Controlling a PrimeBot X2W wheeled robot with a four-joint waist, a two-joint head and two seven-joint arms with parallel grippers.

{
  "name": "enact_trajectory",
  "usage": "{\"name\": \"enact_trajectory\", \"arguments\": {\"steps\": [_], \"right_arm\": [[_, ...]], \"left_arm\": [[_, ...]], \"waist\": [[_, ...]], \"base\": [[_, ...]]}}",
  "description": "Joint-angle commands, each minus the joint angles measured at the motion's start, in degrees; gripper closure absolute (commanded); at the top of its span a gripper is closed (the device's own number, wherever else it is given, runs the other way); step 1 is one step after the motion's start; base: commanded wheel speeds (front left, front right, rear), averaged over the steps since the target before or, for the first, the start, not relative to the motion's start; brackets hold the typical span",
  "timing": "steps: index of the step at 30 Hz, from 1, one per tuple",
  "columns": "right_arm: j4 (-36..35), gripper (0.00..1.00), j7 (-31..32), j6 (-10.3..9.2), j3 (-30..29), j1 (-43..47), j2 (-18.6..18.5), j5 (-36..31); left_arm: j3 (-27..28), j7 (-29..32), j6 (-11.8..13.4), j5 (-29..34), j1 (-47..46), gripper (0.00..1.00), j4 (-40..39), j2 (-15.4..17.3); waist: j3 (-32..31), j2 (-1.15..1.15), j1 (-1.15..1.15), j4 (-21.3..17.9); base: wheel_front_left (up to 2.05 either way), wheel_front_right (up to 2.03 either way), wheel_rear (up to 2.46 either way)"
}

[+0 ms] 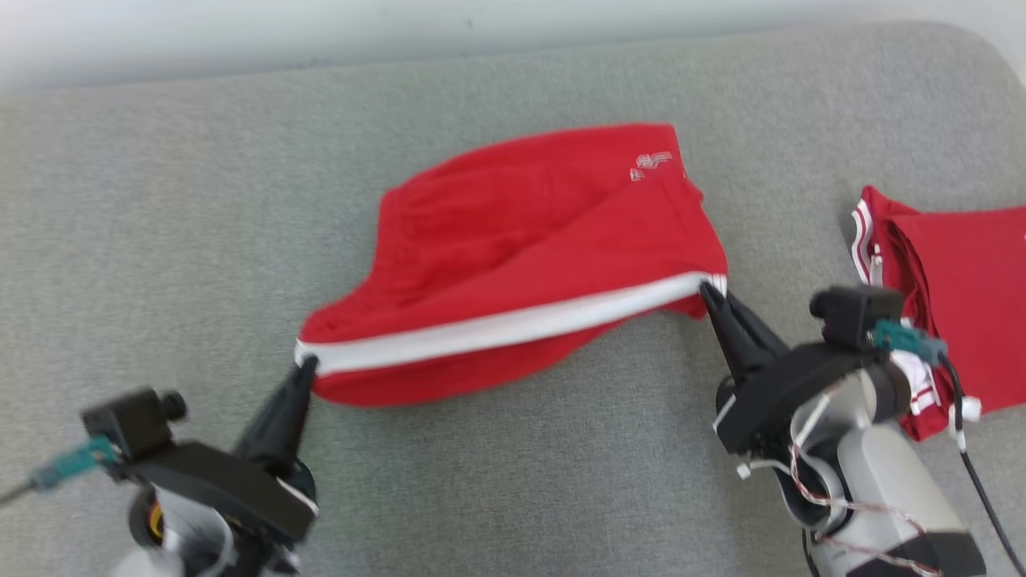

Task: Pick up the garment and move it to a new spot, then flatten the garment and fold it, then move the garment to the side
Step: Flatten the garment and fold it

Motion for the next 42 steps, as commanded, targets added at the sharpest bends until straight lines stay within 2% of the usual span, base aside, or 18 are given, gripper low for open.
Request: {"name": "enact_trajectory", "arguments": {"steps": [1,5,6,7,8,9,16,24,28,33,37,42], "right_arm": [[-0.57,1.00,0.22,-0.15,-1.11,1.52,0.62,-0.33],[-1.18,1.00,1.15,-0.15,-2.86,5.18,1.87,-2.49],[-1.18,1.00,1.32,-0.15,-3.01,5.78,2.15,-3.33],[-1.25,0.68,1.29,-0.15,-3.11,6.37,2.40,-3.98],[-1.24,0.13,1.34,-0.15,-3.12,7.01,2.56,-4.82],[-1.14,0.00,1.43,-0.15,-3.25,7.72,2.71,-5.27],[-2.33,0.00,0.42,-0.15,-5.41,12.08,3.37,-7.77],[-6.27,0.00,-6.32,-0.15,-9.42,17.99,4.04,-11.26],[-7.43,0.00,-10.96,-0.15,-11.12,21.01,4.56,-13.17],[-7.70,0.00,-16.33,-0.15,-12.31,24.37,5.04,-14.48],[-6.76,0.00,-19.13,-0.15,-12.50,26.34,5.19,-15.65],[-5.38,0.00,-20.73,-0.15,-11.62,28.19,5.23,-17.27]], "left_arm": [[-0.39,-0.81,-0.05,1.16,1.43,1.00,0.10,-0.36],[-2.13,-3.36,0.05,2.88,3.86,1.00,2.10,-2.02],[-2.48,-4.14,-0.09,3.21,4.33,0.76,2.67,-2.46],[-2.70,-5.02,-0.28,3.59,4.76,0.51,3.45,-2.92],[-3.00,-5.94,-0.50,4.10,5.19,0.04,4.18,-3.30],[-3.36,-6.78,-0.51,4.52,5.75,0.00,5.10,-3.70],[-4.20,-14.31,-0.72,8.49,7.95,0.00,10.77,-5.25],[-1.38,-24.42,0.80,15.61,9.34,0.00,13.55,-4.98],[2.77,-25.11,1.27,21.75,10.22,0.00,10.96,-5.97],[9.78,-25.05,1.02,31.65,14.75,0.00,7.01,-8.98],[12.70,-25.06,-0.22,37.84,17.72,0.00,7.38,-10.58],[13.94,-25.07,-2.27,42.69,19.38,0.00,9.47,-11.50]], "waist": [[-1.68,0.00,0.02,1.30],[-3.55,0.00,0.02,1.79],[-3.93,0.00,0.02,1.84],[-4.39,0.00,0.02,1.90],[-4.72,0.00,0.02,1.95],[-5.13,0.00,0.02,2.01],[-7.62,0.00,0.02,2.61],[-10.37,0.00,0.02,3.64],[-11.87,0.00,0.02,4.17],[-13.68,0.00,0.02,4.22],[-15.03,0.00,0.02,4.32],[-16.03,0.00,0.02,5.19]], "base": [[0.00,0.00,0.00],[0.00,0.00,0.00],[0.00,0.00,0.00],[0.00,0.00,0.00],[0.00,0.00,0.00],[0.00,0.00,0.00],[0.00,0.00,0.00],[0.00,0.00,0.00],[0.00,0.00,0.00],[0.00,0.00,0.00],[0.00,0.00,0.00],[0.00,0.00,0.00]]}}
